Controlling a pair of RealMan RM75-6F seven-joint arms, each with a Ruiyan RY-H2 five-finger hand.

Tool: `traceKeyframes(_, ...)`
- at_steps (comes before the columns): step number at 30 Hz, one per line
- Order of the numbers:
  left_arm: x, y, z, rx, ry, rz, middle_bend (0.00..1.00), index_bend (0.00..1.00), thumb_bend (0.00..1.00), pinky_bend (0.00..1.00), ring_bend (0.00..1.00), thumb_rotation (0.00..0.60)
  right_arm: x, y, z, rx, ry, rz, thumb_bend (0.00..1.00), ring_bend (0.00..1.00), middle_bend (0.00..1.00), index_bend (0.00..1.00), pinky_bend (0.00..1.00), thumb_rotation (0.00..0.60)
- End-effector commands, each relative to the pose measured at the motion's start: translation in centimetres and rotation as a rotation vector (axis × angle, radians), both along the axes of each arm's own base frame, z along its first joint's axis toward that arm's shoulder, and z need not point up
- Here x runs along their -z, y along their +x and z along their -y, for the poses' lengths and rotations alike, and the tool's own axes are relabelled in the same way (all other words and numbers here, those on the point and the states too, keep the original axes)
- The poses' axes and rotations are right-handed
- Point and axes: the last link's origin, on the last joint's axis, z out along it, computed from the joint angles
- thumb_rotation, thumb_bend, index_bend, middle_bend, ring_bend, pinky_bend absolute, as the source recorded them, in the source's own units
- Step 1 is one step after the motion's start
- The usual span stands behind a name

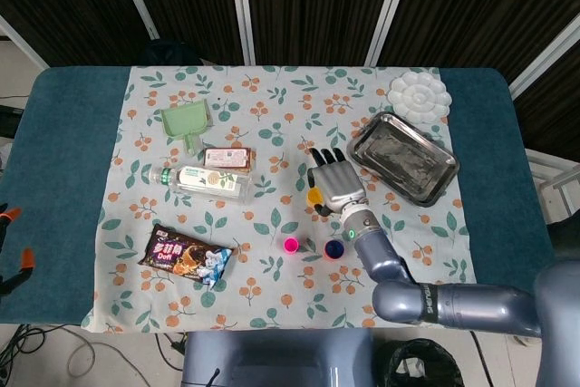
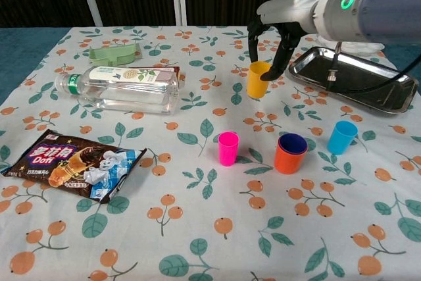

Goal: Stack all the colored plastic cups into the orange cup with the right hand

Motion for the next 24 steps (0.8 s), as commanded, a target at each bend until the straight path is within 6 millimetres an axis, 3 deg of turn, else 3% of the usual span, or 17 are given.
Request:
traceKeyframes(1, 0.0, 0.0, 0.0, 0.0, -0.001, 0.001, 0.07, 0.17, 0.47, 0.01, 0.0, 0.6, -2.8, -0.8, -2.6, -0.046, 0.009, -0.025, 0.38, 0.0, 0.0, 0.49, 0.06, 0.6)
traceKeyframes(11, 0.0, 0.1, 0.0, 0.002, 0.002, 0.004, 0.07, 0.18, 0.47, 0.01, 0.0, 0.6, -4.9, -1.0, -6.1, -0.099, 0.04, -0.021, 0.38, 0.0, 0.0, 0.49, 0.06, 0.6)
traceKeyframes(24, 0.0, 0.3, 0.0, 0.009, 0.001, 0.004, 0.07, 0.18, 0.47, 0.01, 0.0, 0.6, -4.3, -3.2, -8.1, -0.105, 0.022, -0.04, 0.38, 0.0, 0.0, 0.49, 0.06, 0.6)
